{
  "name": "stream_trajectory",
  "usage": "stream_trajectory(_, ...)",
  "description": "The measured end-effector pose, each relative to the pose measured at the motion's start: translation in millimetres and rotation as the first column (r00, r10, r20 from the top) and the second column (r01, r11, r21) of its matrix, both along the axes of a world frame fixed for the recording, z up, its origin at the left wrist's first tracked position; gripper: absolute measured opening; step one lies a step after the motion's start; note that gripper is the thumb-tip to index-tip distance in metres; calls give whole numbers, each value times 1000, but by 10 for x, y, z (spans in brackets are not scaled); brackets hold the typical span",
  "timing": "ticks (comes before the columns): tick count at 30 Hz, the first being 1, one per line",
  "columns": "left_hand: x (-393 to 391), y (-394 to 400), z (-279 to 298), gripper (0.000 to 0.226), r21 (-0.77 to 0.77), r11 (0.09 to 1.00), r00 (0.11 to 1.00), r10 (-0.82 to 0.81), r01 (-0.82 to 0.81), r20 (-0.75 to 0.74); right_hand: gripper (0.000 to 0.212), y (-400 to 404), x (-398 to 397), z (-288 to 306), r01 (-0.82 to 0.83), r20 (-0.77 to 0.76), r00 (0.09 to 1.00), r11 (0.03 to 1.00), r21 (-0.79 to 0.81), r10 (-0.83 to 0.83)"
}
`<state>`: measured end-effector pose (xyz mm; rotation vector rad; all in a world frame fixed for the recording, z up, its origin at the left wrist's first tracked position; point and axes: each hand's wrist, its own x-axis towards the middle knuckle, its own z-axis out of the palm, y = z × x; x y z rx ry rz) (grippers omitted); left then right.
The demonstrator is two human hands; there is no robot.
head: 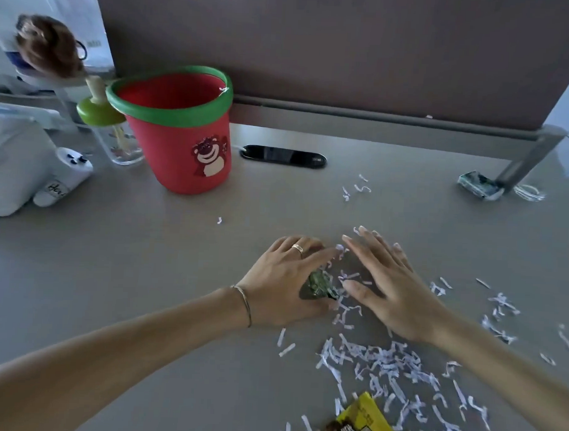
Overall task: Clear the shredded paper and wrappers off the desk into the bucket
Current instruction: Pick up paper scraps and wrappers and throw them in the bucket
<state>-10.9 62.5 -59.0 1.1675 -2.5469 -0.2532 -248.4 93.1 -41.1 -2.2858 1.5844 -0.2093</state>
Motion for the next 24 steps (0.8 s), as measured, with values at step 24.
stream_trajectory(24, -21, 133, -57, 49, -256, 959, 991, 133, -124, 20, 63, 230, 131, -81, -222, -195, 966, 928, -299, 168)
